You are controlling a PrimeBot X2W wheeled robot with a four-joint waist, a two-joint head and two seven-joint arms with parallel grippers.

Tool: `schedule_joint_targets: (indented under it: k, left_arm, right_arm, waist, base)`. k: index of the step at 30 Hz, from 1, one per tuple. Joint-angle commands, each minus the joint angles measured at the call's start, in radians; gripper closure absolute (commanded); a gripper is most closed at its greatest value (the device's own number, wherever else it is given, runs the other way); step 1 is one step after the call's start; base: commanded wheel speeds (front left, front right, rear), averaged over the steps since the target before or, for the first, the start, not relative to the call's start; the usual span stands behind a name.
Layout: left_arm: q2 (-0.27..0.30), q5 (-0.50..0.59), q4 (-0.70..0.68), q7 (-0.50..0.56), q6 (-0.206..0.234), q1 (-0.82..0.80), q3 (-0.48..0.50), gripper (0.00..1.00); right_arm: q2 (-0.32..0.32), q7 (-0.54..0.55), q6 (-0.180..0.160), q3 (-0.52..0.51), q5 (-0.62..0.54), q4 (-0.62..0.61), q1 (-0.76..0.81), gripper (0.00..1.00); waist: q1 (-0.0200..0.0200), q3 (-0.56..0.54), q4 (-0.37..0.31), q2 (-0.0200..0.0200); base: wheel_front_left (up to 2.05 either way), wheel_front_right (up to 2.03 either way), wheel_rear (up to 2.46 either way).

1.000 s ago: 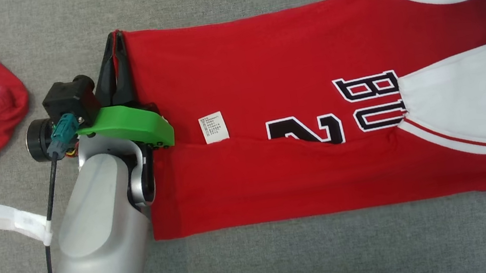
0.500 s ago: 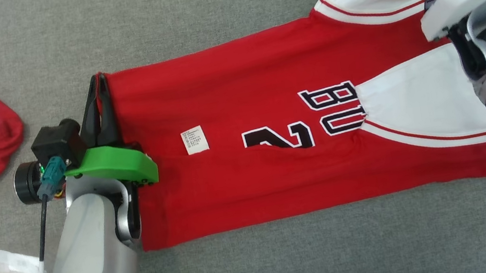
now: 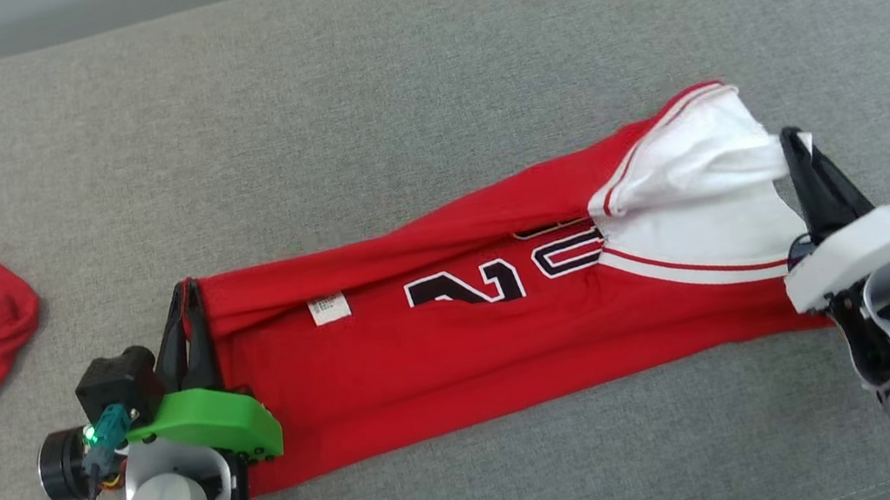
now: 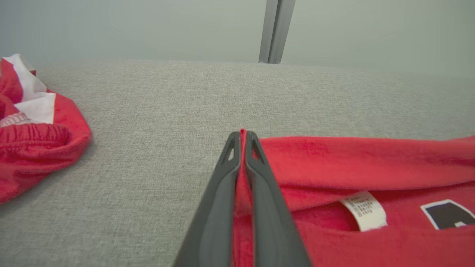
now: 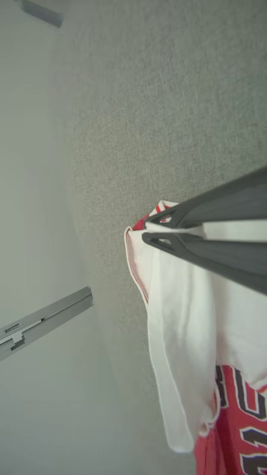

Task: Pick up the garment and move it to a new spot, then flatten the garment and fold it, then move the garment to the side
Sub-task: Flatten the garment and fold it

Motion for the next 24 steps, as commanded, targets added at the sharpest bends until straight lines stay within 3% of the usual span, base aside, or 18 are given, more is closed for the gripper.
schedule_joint_targets:
  k: [1, 8, 9, 10, 11, 12, 24]
  left_arm:
    - [0.007, 0.007, -0.002, 0.001, -0.006, 0.029, 0.012, 1.0]
    - [0.007, 0.016, 0.009, 0.001, -0.019, 0.124, 0.027, 1.0]
    - [0.007, 0.017, 0.013, 0.001, -0.02, 0.135, 0.025, 0.89]
    - [0.007, 0.019, 0.018, 0.001, -0.019, 0.148, 0.024, 0.52]
    - [0.007, 0.019, 0.022, 0.001, -0.015, 0.158, 0.024, 0.12]
    - [0.007, 0.014, 0.021, 0.001, -0.005, 0.168, 0.025, 0.0]
    - [0.006, -0.084, -0.139, 0.001, 0.099, 0.294, -0.073, 0.0]
  right_arm:
    - [0.005, -0.004, -0.002, -0.011, 0.008, -0.012, 0.042, 1.0]
    - [0.04, -0.004, -0.002, -0.036, -0.006, -0.038, 0.167, 1.0]
    - [0.041, -0.004, -0.002, -0.037, -0.013, -0.039, 0.174, 1.0]
    - [0.045, -0.004, -0.002, -0.043, -0.021, -0.042, 0.18, 1.0]
    - [0.048, -0.004, -0.002, -0.049, -0.029, -0.04, 0.185, 0.67]
    - [0.05, -0.004, -0.002, -0.05, -0.04, -0.032, 0.193, 0.0]
    - [0.038, -0.004, -0.002, -0.077, -0.183, -0.004, 0.142, 0.0]
  waist:
    - [0.0, -0.037, -0.023, -0.0001]
    - [0.0, -0.085, -0.034, -0.0001]
    - [0.0, -0.088, -0.034, -0.0001]
    - [0.0, -0.091, -0.035, -0.0001]
    - [0.0, -0.093, -0.035, -0.0001]
    - [0.0, -0.096, -0.033, -0.0001]
    - [0.0, -0.1, 0.009, -0.0001]
  base:
    - [0.0, 0.0, 0.0]
    - [0.0, 0.0, 0.0]
    - [0.0, 0.0, 0.0]
    - [0.0, 0.0, 0.0]
    - [0.0, 0.0, 0.0]
    - [0.0, 0.0, 0.0]
    - [0.0, 0.0, 0.0]
